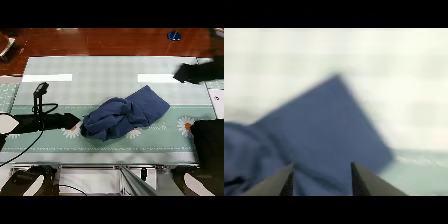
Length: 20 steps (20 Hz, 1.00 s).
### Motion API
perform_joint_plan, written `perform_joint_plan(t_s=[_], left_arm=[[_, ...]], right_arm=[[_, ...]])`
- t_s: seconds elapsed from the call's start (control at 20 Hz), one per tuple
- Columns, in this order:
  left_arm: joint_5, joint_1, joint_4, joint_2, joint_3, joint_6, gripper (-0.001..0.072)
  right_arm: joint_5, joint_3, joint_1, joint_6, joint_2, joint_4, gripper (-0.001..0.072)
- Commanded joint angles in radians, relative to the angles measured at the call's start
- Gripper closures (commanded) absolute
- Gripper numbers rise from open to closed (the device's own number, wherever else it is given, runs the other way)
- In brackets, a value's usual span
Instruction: Fold the shirts.
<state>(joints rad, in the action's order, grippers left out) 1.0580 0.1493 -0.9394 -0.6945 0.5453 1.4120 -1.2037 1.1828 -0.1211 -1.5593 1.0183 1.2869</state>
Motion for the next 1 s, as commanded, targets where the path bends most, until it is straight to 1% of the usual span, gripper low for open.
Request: perform_joint_plan(t_s=[0.0, 0.1, 0.2, 0.3, 0.4, 0.6, 0.7, 0.75, 0.85, 0.9, 0.95], left_arm=[[0.133, 0.001, -0.105, -0.032, -0.021, 0.132, 0.0201], [0.169, 0.001, -0.070, -0.073, -0.063, 0.134, 0.0201], [0.112, 0.001, -0.062, -0.117, -0.108, 0.135, 0.0201], [0.031, 0.001, -0.008, -0.180, -0.131, 0.130, 0.0201], [-0.054, 0.001, 0.113, -0.263, -0.132, 0.071, 0.0201], [-0.125, 0.026, 0.359, -0.449, -0.131, -0.104, 0.0201], [-0.162, 0.060, 0.435, -0.512, -0.130, -0.154, 0.0203], [-0.175, 0.074, 0.446, -0.529, -0.128, -0.169, 0.0244], [-0.185, 0.084, 0.447, -0.535, -0.126, -0.206, 0.0703], [-0.183, 0.080, 0.447, -0.533, -0.126, -0.227, 0.0696], [-0.183, 0.079, 0.446, -0.532, -0.126, -0.227, 0.0696]], right_arm=[[-0.007, -0.283, -0.316, 0.005, -0.141, -0.003, 0.0306], [0.036, -0.462, -0.344, 0.019, -0.175, -0.061, 0.0306], [0.077, -0.594, -0.344, 0.086, -0.174, -0.185, 0.0306], [0.108, -0.671, -0.344, 0.113, -0.174, -0.240, 0.0306], [0.121, -0.699, -0.344, 0.120, -0.173, -0.241, 0.0306], [0.119, -0.700, -0.344, 0.128, -0.173, -0.253, 0.0306], [0.119, -0.700, -0.344, 0.129, -0.173, -0.261, 0.0306], [0.121, -0.700, -0.344, 0.129, -0.173, -0.269, 0.0306], [0.124, -0.700, -0.344, 0.132, -0.163, -0.280, 0.0306], [0.121, -0.700, -0.344, 0.144, -0.141, -0.296, 0.0306], [0.117, -0.700, -0.344, 0.158, -0.108, -0.321, 0.0306]])
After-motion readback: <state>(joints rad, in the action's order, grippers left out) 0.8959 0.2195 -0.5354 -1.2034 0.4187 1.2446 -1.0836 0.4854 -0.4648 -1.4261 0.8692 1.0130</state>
